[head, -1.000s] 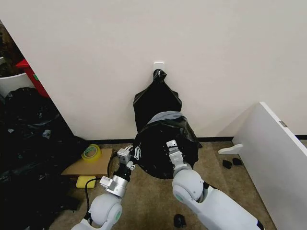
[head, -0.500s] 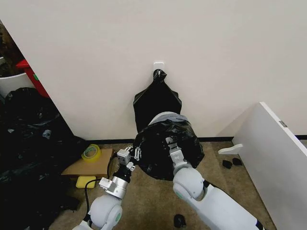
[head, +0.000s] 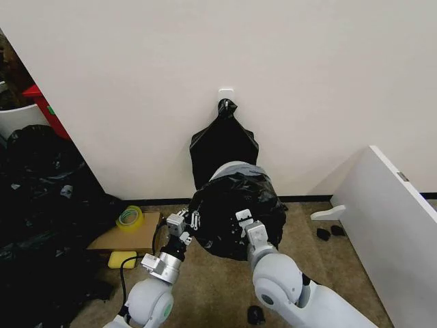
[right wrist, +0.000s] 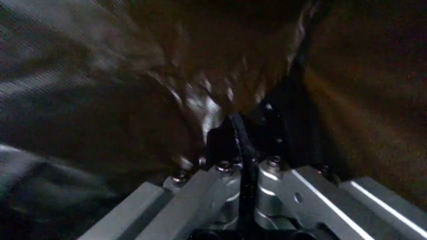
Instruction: Place the garbage bag over the trash bin.
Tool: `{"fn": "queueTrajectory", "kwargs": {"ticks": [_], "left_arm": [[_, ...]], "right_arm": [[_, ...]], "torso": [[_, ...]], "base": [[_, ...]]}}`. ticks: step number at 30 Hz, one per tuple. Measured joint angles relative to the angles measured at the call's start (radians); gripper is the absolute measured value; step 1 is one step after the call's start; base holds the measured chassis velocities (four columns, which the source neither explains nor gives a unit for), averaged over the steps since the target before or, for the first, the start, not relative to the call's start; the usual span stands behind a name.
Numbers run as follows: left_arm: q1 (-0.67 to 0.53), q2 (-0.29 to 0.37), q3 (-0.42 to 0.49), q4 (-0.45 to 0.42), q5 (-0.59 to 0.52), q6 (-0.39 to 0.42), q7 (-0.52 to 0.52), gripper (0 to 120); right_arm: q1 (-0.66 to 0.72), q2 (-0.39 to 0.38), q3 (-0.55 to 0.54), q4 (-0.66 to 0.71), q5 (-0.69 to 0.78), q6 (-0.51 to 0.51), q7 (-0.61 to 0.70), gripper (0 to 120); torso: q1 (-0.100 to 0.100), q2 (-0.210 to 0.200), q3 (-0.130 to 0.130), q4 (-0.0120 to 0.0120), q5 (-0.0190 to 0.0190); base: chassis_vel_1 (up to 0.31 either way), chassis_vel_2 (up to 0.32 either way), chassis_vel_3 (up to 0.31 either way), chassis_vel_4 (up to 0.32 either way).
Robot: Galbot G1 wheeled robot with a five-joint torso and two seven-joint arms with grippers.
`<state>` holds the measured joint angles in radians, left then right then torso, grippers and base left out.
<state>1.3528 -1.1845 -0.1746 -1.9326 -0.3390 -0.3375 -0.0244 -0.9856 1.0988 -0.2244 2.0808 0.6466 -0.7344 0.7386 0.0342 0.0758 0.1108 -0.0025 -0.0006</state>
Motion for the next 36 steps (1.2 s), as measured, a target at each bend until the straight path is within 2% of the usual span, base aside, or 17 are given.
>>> {"fn": "queueTrajectory", "kwargs": {"ticks": [13, 19, 25, 26, 30, 31, 33, 36], "left_arm": [[0.009, 0.002, -0.01, -0.02, 0.0, 0.0, 0.001, 0], [0.009, 0.003, -0.011, -0.02, -0.004, 0.0, -0.002, 0], [0.004, 0.001, -0.01, -0.002, -0.006, -0.002, -0.003, 0], [0.004, 0.001, -0.01, -0.002, -0.006, -0.002, -0.003, 0], [0.002, -0.001, -0.006, 0.007, -0.007, -0.004, -0.003, 0], [0.002, -0.001, -0.006, 0.007, -0.007, -0.004, -0.003, 0], [0.001, -0.003, -0.003, 0.008, -0.007, -0.004, -0.002, 0], [0.001, -0.005, -0.001, 0.008, -0.007, -0.004, -0.002, 0]], "right_arm": [[0.055, 0.022, -0.02, -0.106, -0.103, 0.0, -0.007, 0], [0.059, 0.032, -0.017, -0.111, -0.161, 0.019, -0.033, 0], [0.017, 0.042, -0.028, -0.104, -0.287, 0.207, -0.125, 0], [0.017, 0.042, -0.028, -0.104, -0.287, 0.207, -0.125, 0], [-0.006, 0.057, -0.036, -0.113, -0.372, 0.355, -0.181, 0], [-0.006, 0.057, -0.036, -0.113, -0.372, 0.355, -0.181, 0], [-0.01, 0.073, -0.03, -0.144, -0.443, 0.44, -0.206, 0], [-0.01, 0.088, -0.022, -0.171, -0.496, 0.477, -0.216, 0]], "torso": [[0.0, 0.0, 0.0, 0.0, 0.0], [0.0, 0.0, 0.0, 0.0, 0.0], [0.0, 0.0, 0.0, 0.0, 0.0], [0.0, 0.0, 0.0, 0.0, 0.0], [0.0, 0.0, 0.0, 0.0, -0.0001], [0.0, 0.0, 0.0, 0.0, -0.0001], [0.0, 0.0, 0.0, 0.0, -0.0001], [0.0, 0.0, 0.0, 0.0, -0.0001]], "base": [[0.0, 0.0, 0.0, 0.0], [0.0, 0.0, 0.0, 0.0], [0.0, 0.0, 0.0, 0.0], [0.0, 0.0, 0.0, 0.0], [0.0, 0.0, 0.0, 0.0], [0.0, 0.0, 0.0, 0.0], [0.0, 0.0, 0.0, 0.0], [0.0, 0.0, 0.0, 0.0]]}}
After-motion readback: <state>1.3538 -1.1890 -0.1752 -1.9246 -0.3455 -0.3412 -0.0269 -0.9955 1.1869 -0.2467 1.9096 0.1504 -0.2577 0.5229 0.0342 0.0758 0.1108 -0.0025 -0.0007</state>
